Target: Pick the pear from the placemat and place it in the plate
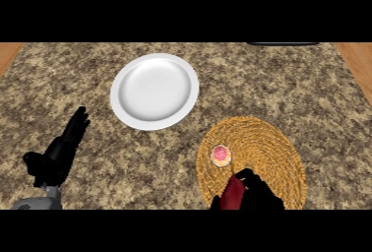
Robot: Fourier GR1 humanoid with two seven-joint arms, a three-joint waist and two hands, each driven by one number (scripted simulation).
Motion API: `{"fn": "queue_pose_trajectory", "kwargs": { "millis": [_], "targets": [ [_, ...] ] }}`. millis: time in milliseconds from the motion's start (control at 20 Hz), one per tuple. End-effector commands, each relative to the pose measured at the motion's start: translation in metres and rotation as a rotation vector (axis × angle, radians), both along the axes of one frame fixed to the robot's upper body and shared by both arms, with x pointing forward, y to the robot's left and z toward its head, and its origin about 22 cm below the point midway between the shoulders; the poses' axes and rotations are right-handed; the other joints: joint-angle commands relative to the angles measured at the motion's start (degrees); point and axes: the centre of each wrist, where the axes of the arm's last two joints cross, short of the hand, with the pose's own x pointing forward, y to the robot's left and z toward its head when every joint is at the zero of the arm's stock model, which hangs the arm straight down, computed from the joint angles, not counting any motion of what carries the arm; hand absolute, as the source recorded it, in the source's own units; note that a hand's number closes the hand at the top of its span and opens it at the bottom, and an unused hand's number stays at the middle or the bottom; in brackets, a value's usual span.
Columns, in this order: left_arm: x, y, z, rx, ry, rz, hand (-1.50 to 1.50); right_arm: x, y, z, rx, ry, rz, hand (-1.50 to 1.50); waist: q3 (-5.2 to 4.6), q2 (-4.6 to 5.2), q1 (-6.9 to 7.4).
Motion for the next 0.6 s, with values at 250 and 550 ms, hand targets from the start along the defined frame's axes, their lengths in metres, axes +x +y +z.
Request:
{"fn": "queue_pose_trajectory", "kwargs": {
  "millis": [250,550],
  "targets": [
    [0.001,-0.005,0.002,0.011,-0.006,0.008,0.0,-0.022,0.036,0.058,-0.037,-0.176,-0.102,1.5,0.04,0.01,0.29],
    [0.008,0.009,-0.001,0.02,0.003,0.016,0.0,-0.014,0.039,0.083,-0.126,-0.386,-0.056,1.5,-0.05,0.08,0.0]
  ]
}}
